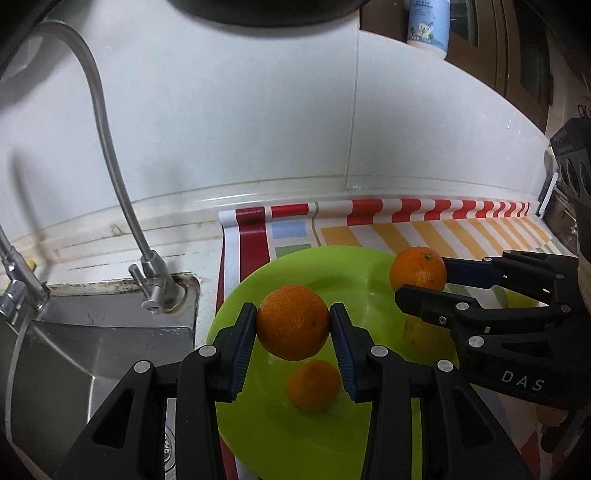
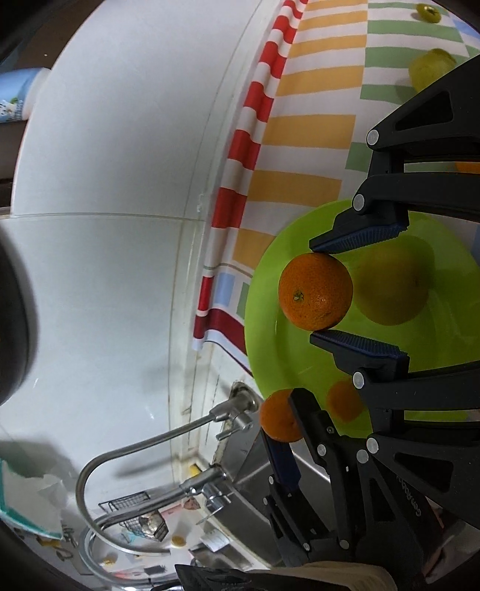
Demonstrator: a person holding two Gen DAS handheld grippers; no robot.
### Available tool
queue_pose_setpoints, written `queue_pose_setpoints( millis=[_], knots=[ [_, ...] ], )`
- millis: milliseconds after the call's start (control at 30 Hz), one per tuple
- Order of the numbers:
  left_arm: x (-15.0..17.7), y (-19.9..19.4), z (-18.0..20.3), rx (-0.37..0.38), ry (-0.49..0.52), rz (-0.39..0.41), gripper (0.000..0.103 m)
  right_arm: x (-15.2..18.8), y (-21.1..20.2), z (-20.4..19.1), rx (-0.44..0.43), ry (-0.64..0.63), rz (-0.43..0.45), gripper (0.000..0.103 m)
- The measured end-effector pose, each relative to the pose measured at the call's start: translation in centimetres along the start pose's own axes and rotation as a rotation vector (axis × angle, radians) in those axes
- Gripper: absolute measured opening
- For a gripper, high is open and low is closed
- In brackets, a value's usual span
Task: Organize fruits
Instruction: 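Carry the large orange with the left tool while the right tool carries the mandarin onto the plate, then open both tools and withdraw them from the plate toward the remaining fruit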
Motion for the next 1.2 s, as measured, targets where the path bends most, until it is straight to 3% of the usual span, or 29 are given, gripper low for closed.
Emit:
queue_pose_setpoints(
  millis=[367, 433, 967, 1200],
  knots=[
    [-0.5, -1.5, 0.2, -0.026, 0.002, 0.026, 0.051, 0.1, -0.8, 0.6, 0.016, 0.041, 0.017, 0.05],
    [-0.6, -2.4, 0.2, -0.038, -0.007, 0.039, 0.058, 0.1, -1.7, 0.8, 0.017, 0.052, 0.031, 0.051],
    [-0.3, -11.0, 3.2, -0.078, -0.046, 0.147, 0.077, 1.7, -11.2, 2.0, 0.098, 0.073, 0.153, 0.072],
    [0.0, -14.1, 5.6, -0.075, -0.05, 0.18, 0.082, 3.3, -15.4, 3.1, 0.126, 0.091, 0.196, 0.074]
  ],
)
Point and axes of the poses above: each gripper's, at about its wrist camera, not at the fingertips, and y roughly the way its jaws point, z to its right, x to its underside, the point moved 8 cm from there along y, roughly the way its jaws point, and after that the axes turned 2 degrees about -y, right-handed, at the moved point
